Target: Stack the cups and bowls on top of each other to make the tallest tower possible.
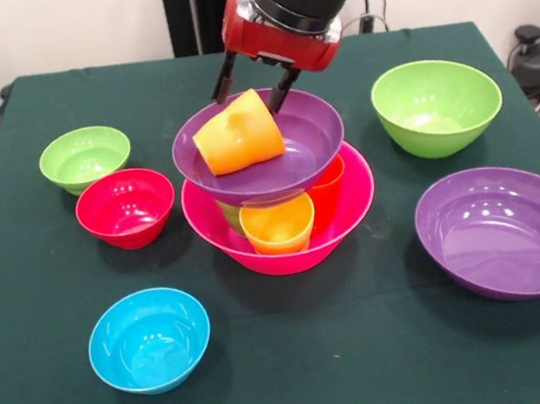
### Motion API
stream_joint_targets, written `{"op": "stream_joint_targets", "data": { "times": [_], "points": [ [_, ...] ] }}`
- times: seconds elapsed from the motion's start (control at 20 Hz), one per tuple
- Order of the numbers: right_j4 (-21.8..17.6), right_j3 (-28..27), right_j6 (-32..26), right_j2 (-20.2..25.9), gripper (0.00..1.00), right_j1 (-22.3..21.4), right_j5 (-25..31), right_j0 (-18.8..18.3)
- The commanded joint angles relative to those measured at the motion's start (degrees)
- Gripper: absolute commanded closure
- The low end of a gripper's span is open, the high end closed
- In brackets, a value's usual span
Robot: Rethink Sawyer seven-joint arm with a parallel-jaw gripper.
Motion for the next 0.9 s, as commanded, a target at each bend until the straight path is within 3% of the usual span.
{"op": "stream_joint_targets", "data": {
  "times": [0.05,0.35,0.9],
  "points": [
    [-4.44,5.09,-5.21,1.63,0.00,2.08,-6.32,1.01],
    [-4.92,3.89,-4.68,0.56,0.00,2.77,-5.87,1.81],
    [-6.60,-4.69,-4.13,-0.96,0.00,7.13,-3.25,3.74]
  ]
}}
